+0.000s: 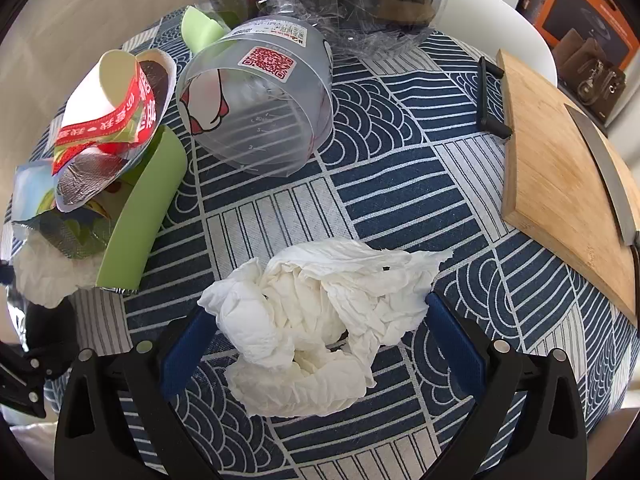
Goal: Collect trash
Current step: 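Close the right tool on the tissue while the left tool grips the black pad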
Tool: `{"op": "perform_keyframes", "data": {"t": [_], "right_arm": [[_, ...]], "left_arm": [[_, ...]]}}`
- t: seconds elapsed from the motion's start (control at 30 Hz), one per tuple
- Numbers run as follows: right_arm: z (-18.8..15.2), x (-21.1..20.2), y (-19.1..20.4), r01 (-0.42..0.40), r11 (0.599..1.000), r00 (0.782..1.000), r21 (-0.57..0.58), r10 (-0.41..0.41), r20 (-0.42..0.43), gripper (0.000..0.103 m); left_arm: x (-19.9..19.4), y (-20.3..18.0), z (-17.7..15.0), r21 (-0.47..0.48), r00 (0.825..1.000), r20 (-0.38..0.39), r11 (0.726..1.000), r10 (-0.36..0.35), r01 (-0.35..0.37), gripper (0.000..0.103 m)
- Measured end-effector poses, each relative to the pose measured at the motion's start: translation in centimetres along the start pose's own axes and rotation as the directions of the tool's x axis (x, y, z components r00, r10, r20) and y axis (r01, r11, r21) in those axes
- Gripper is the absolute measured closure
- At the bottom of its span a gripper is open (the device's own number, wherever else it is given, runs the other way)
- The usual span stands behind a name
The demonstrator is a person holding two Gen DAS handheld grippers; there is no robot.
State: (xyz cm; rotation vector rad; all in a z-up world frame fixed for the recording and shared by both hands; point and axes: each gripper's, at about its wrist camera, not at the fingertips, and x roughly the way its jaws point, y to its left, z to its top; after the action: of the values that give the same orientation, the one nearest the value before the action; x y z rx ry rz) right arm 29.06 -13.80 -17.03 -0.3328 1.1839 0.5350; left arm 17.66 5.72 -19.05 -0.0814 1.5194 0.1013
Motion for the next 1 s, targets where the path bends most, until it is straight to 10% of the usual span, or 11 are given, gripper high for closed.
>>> {"op": "perform_keyframes", "data": {"t": [0.2,0.27,0.33,0.5,1.0], "right_arm": [[-0.6,-0.6,-0.3,0.007,1.000,1.000,0.018,-0.007,-0.007,0.015],[-1.2,-1.6,-0.5,0.008,1.000,1.000,0.022,-0.008,0.015,0.051],[-1.6,-2.2,-1.1,-0.019,0.999,1.000,0.048,0.019,0.000,0.062],[-2.5,-3.5,-2.6,-0.092,0.989,0.995,0.116,0.095,-0.016,0.065],[-4.4,-12.6,-2.9,-0.150,0.976,0.976,0.156,0.122,0.179,0.064]], "left_arm": [[-0.1,0.0,-1.2,-0.013,1.000,-0.017,1.000,-0.006,0.006,0.015],[-0.5,-0.1,-1.9,-0.036,0.999,-0.017,0.999,-0.035,0.034,0.024],[-0.4,-0.4,-2.2,-0.013,0.999,-0.034,1.000,-0.019,0.019,0.026],[-0.5,0.9,-3.4,-0.111,0.995,-0.062,0.991,-0.081,0.074,0.030],[-6.7,2.2,-7.7,-0.097,0.997,0.077,0.995,0.026,-0.018,0.031]]}}
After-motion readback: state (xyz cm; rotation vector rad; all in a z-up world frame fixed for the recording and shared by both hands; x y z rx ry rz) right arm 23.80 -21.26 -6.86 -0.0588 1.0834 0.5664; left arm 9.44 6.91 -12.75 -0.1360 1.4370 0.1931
